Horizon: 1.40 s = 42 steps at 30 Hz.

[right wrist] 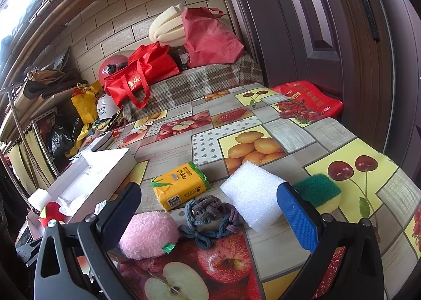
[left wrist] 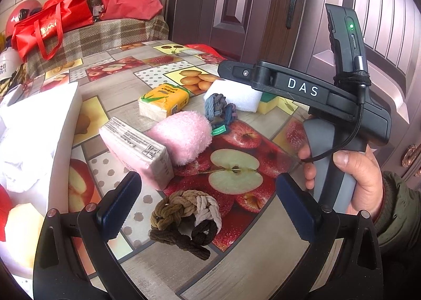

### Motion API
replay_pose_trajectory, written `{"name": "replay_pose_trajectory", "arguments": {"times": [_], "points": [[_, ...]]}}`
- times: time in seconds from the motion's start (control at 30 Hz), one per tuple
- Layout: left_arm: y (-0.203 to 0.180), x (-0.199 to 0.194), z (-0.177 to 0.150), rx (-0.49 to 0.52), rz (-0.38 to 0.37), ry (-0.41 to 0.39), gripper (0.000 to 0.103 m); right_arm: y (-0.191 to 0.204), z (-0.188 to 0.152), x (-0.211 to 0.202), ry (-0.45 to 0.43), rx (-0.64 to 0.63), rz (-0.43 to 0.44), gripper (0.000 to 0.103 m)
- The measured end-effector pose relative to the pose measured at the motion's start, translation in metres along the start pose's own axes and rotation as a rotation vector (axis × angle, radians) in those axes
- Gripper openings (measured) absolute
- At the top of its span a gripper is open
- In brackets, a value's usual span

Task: Organize soft objects
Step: 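Lower the left gripper onto the braided rope toy and close on it, then lift the rope toy with the left gripper and carry it over the white tray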

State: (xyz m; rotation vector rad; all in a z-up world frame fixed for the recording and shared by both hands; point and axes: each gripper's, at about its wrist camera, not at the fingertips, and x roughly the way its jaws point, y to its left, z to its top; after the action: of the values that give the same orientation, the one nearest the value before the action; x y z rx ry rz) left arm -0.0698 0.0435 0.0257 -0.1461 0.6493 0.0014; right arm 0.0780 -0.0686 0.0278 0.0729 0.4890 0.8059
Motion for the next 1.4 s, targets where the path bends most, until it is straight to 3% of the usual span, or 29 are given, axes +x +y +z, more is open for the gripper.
{"name": "replay_pose_trajectory", "arguments": {"times": [0.1,0.23,0.37,0.5,0.63,0.73,0.93,1.07,1.17,1.4], "points": [[0.006,-0.017,0.001,-0.02,-0.018,-0.075,0.102,0.0,0.0,0.0,0.0,0.001,0.001,0.103],[0.037,-0.061,0.004,-0.085,0.063,-0.218,0.102,0.0,0.0,-0.001,-0.006,0.008,0.005,0.103],[0.078,-0.081,0.001,-0.228,0.107,-0.248,0.102,0.001,0.001,-0.001,0.001,0.004,0.011,0.103],[0.08,-0.059,-0.005,-0.249,0.096,-0.173,0.102,0.001,0.001,-0.002,-0.002,0.008,0.017,0.103],[0.038,-0.031,-0.004,-0.071,0.112,-0.071,0.102,0.001,0.001,-0.002,0.002,0.011,0.018,0.103],[0.012,-0.005,-0.003,0.063,0.203,0.038,0.102,0.001,0.001,-0.002,0.002,0.009,0.018,0.103],[0.008,0.028,-0.007,0.109,0.179,0.189,0.101,0.0,0.001,-0.001,0.003,0.01,0.019,0.103],[-0.003,0.036,-0.01,0.158,0.16,0.217,0.08,0.0,0.001,-0.002,0.004,0.01,0.019,0.103],[-0.005,0.034,-0.011,0.165,0.15,0.204,0.055,0.0,0.001,-0.002,0.004,0.012,0.019,0.103],[-0.013,0.032,-0.011,0.197,0.152,0.184,0.042,-0.002,0.002,-0.001,0.005,0.011,0.02,0.103]]}}
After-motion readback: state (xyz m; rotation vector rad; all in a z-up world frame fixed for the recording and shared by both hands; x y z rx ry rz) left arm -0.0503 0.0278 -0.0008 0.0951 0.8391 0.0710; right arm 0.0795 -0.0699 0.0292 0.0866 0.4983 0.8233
